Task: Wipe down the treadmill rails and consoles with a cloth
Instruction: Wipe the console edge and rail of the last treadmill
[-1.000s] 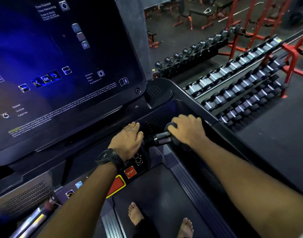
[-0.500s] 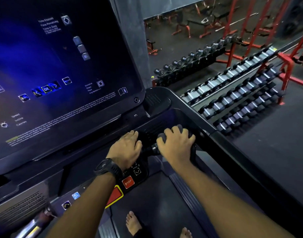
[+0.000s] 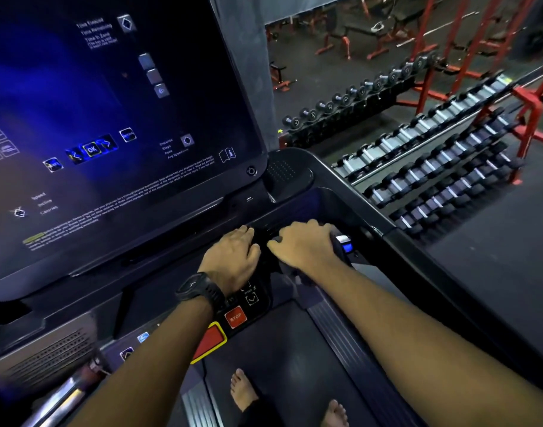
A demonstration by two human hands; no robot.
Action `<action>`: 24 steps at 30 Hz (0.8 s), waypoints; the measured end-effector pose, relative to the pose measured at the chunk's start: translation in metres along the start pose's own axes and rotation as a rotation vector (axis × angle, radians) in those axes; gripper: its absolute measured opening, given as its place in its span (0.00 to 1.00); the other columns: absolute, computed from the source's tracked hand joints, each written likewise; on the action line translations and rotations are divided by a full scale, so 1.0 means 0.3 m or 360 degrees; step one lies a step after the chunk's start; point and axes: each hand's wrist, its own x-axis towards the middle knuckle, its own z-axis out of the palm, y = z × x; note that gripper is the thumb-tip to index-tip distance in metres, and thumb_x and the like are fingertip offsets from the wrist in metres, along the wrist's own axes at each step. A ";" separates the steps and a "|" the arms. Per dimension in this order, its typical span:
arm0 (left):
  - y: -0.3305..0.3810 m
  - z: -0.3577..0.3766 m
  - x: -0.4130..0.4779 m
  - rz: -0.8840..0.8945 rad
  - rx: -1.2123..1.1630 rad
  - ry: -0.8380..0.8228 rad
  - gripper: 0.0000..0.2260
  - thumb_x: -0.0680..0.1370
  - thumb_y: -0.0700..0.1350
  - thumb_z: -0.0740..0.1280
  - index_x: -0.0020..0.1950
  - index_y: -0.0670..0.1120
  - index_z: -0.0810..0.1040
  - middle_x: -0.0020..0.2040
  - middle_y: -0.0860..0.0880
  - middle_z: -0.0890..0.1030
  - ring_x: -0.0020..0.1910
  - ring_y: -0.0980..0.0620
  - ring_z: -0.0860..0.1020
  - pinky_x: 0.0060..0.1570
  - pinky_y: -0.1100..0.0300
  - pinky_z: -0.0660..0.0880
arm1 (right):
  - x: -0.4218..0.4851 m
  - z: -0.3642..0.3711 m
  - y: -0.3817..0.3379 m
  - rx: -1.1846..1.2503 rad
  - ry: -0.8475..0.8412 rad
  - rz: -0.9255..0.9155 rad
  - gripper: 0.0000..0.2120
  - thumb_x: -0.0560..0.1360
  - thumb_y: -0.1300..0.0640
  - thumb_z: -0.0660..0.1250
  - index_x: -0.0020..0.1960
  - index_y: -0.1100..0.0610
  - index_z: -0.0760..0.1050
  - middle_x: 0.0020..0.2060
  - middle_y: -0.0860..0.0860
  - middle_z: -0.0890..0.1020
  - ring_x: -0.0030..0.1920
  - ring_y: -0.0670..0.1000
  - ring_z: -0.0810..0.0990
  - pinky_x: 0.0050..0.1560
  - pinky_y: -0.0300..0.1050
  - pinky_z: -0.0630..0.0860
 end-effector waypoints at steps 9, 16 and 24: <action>-0.002 -0.002 0.003 0.0005 -0.0046 -0.0007 0.22 0.85 0.49 0.54 0.79 0.44 0.63 0.79 0.45 0.63 0.78 0.50 0.60 0.77 0.56 0.55 | -0.091 0.051 -0.036 0.0048 0.0365 -0.0089 0.21 0.79 0.40 0.55 0.56 0.50 0.81 0.54 0.50 0.82 0.55 0.59 0.76 0.56 0.60 0.68; 0.004 -0.001 -0.009 -0.0005 -0.0099 0.0001 0.22 0.85 0.48 0.53 0.79 0.43 0.63 0.79 0.46 0.64 0.78 0.52 0.60 0.76 0.59 0.53 | -0.132 0.078 -0.086 -0.0005 0.0525 -0.0022 0.18 0.78 0.41 0.59 0.50 0.52 0.82 0.49 0.50 0.82 0.51 0.59 0.77 0.57 0.63 0.69; -0.003 -0.019 -0.018 0.0033 -0.0145 -0.0105 0.22 0.86 0.48 0.52 0.80 0.43 0.60 0.80 0.46 0.60 0.79 0.52 0.56 0.76 0.61 0.50 | 0.035 -0.051 0.005 0.0091 -0.0457 0.0032 0.36 0.72 0.27 0.57 0.70 0.48 0.73 0.68 0.54 0.75 0.68 0.65 0.70 0.68 0.69 0.67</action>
